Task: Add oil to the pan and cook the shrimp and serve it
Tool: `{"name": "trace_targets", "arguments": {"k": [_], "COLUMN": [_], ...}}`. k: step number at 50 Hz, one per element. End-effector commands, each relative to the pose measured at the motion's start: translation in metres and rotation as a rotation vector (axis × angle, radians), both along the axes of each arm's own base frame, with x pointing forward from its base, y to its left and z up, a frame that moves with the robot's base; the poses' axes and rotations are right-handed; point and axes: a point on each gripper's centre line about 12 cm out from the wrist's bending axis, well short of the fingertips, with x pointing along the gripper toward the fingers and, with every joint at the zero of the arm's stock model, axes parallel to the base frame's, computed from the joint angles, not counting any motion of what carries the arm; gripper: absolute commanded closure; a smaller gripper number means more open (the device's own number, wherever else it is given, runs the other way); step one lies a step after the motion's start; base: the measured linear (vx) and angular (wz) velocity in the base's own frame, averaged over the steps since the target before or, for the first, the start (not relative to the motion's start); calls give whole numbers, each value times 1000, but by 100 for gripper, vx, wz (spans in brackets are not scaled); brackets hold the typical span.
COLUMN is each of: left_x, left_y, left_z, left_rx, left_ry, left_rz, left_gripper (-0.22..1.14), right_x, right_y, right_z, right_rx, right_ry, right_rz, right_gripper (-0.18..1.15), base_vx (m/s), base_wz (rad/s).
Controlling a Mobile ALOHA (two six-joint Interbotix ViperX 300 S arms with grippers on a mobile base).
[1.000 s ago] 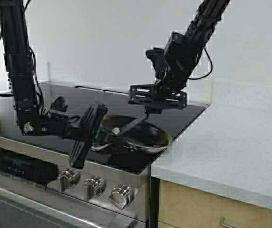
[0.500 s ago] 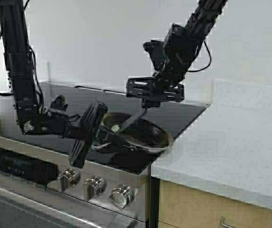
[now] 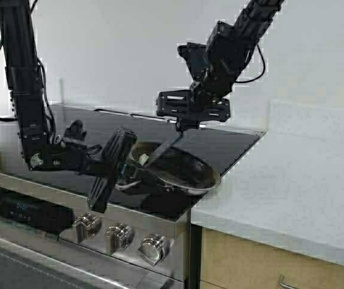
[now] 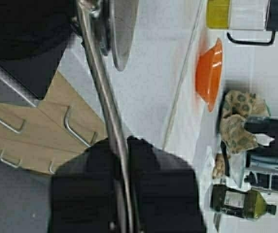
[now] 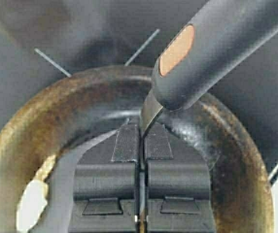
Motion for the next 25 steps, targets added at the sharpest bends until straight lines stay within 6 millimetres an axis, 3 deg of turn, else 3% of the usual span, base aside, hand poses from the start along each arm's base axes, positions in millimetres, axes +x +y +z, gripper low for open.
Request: {"name": "trace_targets", "arguments": {"k": [1,12,25], "left_x": [11,11,10], "left_y": [-11,-12,-11], "left_z": [33,33,33], "left_rx": [-32,-32,-31], "left_ry": [-131,-131,-129], "left_rz": [-29,-34,-33], "left_gripper": [89,89,89], "right_x": [8,9,14], "right_y": [8,9,-6], "right_z": [42,53,50], "right_rx": [32,5,-26], "right_ry": [-85,-120,-105], "right_rz": [17,43,36], "right_gripper": [89,89,89], "base_vx": [0,0,0], "base_wz": [0,0,0]}}
